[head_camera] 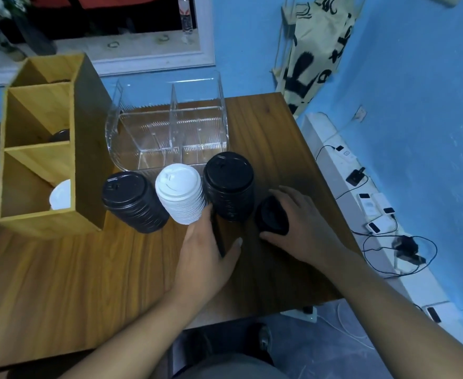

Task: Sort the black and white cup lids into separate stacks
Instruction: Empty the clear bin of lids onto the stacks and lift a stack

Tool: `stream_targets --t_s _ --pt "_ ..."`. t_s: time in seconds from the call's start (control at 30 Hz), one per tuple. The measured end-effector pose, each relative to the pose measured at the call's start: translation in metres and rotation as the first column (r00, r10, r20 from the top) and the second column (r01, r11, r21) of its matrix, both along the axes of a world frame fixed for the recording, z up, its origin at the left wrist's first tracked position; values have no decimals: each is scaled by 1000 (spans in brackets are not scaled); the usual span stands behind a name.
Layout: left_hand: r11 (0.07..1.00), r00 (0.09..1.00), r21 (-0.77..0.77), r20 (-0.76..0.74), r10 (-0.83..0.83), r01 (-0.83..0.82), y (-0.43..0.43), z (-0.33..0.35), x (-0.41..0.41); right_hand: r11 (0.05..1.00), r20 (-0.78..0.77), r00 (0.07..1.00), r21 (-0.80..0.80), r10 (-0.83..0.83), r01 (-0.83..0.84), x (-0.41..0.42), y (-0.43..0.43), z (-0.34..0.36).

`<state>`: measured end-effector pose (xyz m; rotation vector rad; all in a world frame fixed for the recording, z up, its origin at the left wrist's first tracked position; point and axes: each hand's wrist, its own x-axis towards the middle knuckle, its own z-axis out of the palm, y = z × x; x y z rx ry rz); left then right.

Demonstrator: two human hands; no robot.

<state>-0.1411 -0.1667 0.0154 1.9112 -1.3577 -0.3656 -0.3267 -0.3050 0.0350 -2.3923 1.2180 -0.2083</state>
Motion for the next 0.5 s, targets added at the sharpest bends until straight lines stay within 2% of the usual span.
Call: stream_targets --t_s 0.07,0.13,0.23,0.3,0.37,0.5 --pt "1000 1000 10 5 15 -15 -2 1 -2 1000 63 998 -6 -8 9 0 2 -4" --pt "1000 1000 10 4 16 -16 -4 1 -3 999 192 980 26 -47 43 -6 0 1" --pt "1000 1000 13 2 12 -12 -6 -1 -2 996 467 880 24 -83 81 -8 -10 34" --pt "1000 1000 13 3 20 -20 -7 -2 -1 997 570 822 -67 17 26 5 -16 61" --pt "1000 1000 5 15 18 -19 -8 -5 -1 986 569 808 -140 156 -92 30 -19 80" --pt "1000 1000 8 25 5 -5 -8 -11 1 954 367 881 -144 298 -262 74 -20 78"
